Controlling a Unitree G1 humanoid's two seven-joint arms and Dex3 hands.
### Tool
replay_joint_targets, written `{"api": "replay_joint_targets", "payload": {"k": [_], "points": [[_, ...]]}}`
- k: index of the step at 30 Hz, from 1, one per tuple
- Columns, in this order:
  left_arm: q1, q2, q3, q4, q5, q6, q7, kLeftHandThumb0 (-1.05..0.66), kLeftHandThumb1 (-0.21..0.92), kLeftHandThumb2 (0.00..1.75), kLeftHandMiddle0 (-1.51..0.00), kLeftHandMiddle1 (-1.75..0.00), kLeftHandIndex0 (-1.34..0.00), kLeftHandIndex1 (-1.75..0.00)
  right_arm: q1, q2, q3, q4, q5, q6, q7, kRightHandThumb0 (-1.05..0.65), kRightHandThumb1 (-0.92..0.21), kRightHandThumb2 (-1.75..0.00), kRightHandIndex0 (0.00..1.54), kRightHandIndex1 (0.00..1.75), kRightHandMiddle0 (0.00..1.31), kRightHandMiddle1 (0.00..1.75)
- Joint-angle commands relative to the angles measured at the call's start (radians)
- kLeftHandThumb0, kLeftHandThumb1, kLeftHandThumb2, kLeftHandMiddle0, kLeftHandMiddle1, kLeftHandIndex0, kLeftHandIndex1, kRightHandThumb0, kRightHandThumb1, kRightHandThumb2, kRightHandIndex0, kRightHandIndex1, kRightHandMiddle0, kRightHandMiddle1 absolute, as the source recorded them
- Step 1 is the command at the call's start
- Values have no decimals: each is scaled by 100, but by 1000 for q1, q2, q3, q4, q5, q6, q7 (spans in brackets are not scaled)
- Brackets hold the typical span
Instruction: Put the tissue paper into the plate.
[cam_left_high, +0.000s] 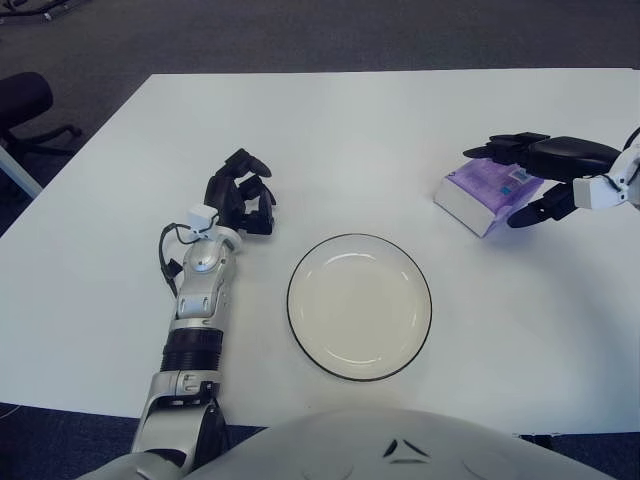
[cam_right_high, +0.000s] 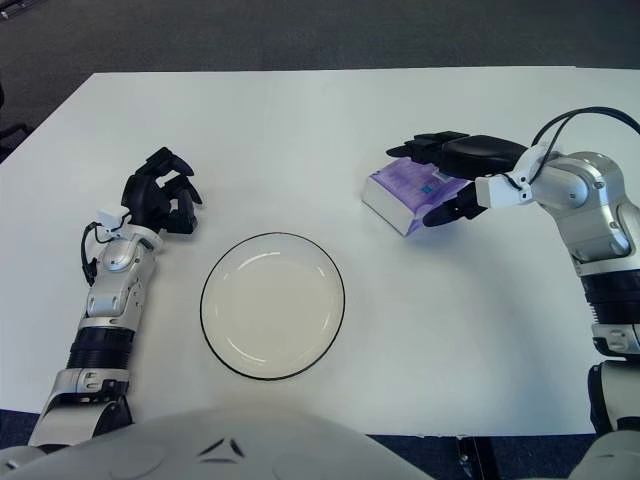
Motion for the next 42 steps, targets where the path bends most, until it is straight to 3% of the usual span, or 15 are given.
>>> {"api": "replay_joint_targets", "payload": {"k": [1, 26, 33, 42], "points": [[121, -49, -12, 58, 2, -7, 6, -1, -8, 175, -90, -175, -71, -169, -31, 22, 32, 45, -37, -34, -19, -103, -77, -34, 0, 0, 0, 3], [139, -55, -11, 31, -2, -3, 14, -1, -7, 175, -89, -175, -70, -171, -117, 64, 170, 181, -184, -133, -34, -102, -69, -29, 0, 0, 0, 0], [148, -57, -17, 20, 7, -13, 25, -1, -7, 175, -90, -175, -71, -170, -202, 133, 263, 354, -332, -156, -158, -97, -66, -30, 0, 0, 1, 1], [157, -60, -21, 11, 15, -26, 44, -1, -7, 175, -90, -175, -71, -170, -219, 162, 337, 490, -493, -147, -415, -90, -56, -49, 0, 0, 0, 13]]}}
